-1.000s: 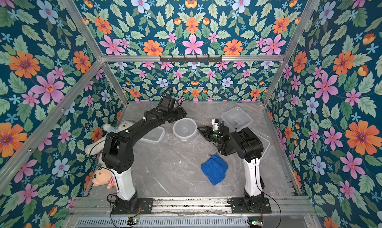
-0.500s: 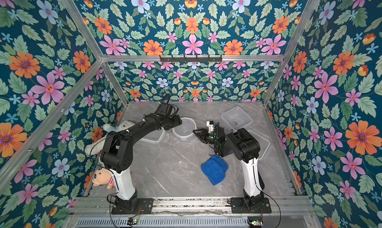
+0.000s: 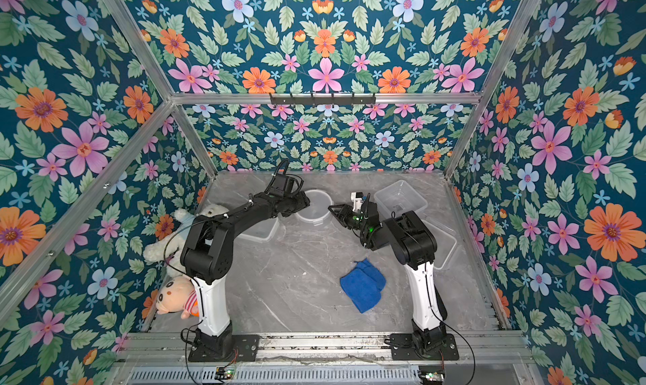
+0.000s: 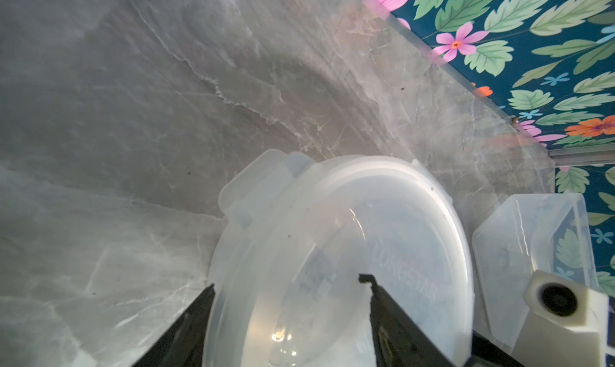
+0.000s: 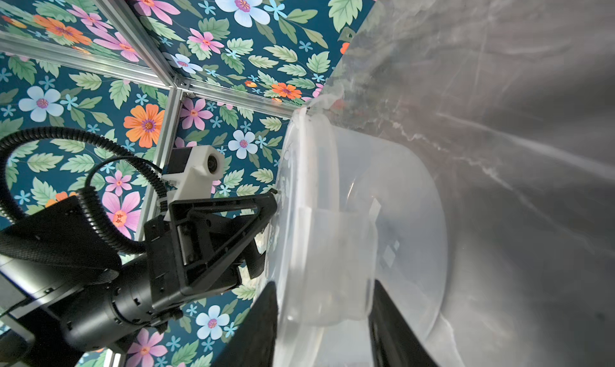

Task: Wipe the insides of the lunch boxes
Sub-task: Adjust the lunch box at the center of the board, then open the fastener of the lunch box.

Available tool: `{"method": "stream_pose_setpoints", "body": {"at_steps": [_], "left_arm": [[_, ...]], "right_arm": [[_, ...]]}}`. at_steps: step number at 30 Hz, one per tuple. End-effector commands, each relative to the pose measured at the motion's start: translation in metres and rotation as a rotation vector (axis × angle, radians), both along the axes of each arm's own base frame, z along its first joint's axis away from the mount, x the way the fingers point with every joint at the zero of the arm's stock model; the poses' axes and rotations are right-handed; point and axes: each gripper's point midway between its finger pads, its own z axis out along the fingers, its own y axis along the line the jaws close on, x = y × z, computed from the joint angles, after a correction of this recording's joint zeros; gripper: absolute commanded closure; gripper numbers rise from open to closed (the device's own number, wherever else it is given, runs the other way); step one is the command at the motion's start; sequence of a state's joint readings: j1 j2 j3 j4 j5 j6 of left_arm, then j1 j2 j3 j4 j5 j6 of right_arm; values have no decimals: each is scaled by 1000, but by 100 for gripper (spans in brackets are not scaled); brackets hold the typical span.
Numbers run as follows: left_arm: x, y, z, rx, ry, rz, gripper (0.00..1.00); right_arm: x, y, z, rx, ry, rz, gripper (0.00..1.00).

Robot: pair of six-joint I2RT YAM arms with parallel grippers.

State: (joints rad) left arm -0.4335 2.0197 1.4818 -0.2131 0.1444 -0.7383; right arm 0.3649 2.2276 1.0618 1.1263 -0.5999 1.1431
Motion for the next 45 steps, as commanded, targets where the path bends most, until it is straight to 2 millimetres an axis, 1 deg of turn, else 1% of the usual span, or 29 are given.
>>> {"method": "stream_pose_setpoints", "body": {"at_steps": [1, 4, 5, 7, 8, 12, 13, 14, 17, 19, 20, 22, 24, 26, 27, 29, 33, 35, 37, 41, 43, 45], "left_arm": [[-19, -12, -19, -27, 106, -54, 28], [-18, -13, -21, -26, 108, -55, 29], [-18, -13, -22, -25, 108, -55, 29], [-17, -13, -22, -25, 109, -56, 29], [-17, -13, -23, -23, 109, -57, 30], [-16, -14, -21, -20, 107, -60, 30], [-16, -13, -21, -18, 106, -61, 30], [-15, -13, -20, -16, 103, -61, 30], [-14, -14, -20, -11, 105, -68, 30], [-13, -15, -18, -8, 106, -72, 31], [-13, -15, -17, -6, 104, -73, 31], [-12, -14, -14, 2, 100, -76, 31], [-9, -13, -9, 14, 94, -84, 30], [-6, -12, -2, 30, 88, -94, 30], [-3, -12, 3, 40, 84, -98, 30], [2, -10, 16, 57, 64, -100, 30], [14, 0, 50, 75, 1, -80, 28], [19, 1, 62, 76, -21, -78, 26], [21, 2, 66, 86, -20, -79, 26], [20, -2, 58, 63, 2, -83, 26], [18, -12, 60, 2, 3, -97, 27], [15, -28, 62, -57, -8, -125, 29]], "right_arm": [[-3, 7, 16, 28, -75, 56, 52], [2, 3, 18, 33, -86, 44, 52], [3, 3, 19, 36, -91, 43, 55], [4, 3, 19, 39, -92, 44, 58], [4, 2, 19, 36, -91, 44, 61], [0, 1, 12, -17, -69, 46, 67], [-1, 0, 9, -36, -61, 43, 70], [-3, -1, 6, -62, -46, 43, 75], [-10, -3, -4, -132, -10, 49, 83], [-14, -4, -6, -159, -1, 52, 83], [-16, -5, -8, -174, 4, 51, 83], [-19, -6, -12, -202, 19, 52, 78], [-21, -6, -11, -192, 19, 60, 64], [-22, -5, -7, -170, 11, 67, 56], [-23, -5, -5, -158, 10, 68, 54], [-24, -6, -2, -131, 4, 71, 52], [-22, -14, 5, -79, 4, 69, 49], [-20, -19, 10, -52, -7, 66, 48], [-18, -22, 14, -35, -15, 62, 48], [-17, -21, 20, -15, -28, 74, 46], [-17, -23, 22, -10, -27, 70, 45], [-18, -28, 25, -2, -33, 58, 45]]}}
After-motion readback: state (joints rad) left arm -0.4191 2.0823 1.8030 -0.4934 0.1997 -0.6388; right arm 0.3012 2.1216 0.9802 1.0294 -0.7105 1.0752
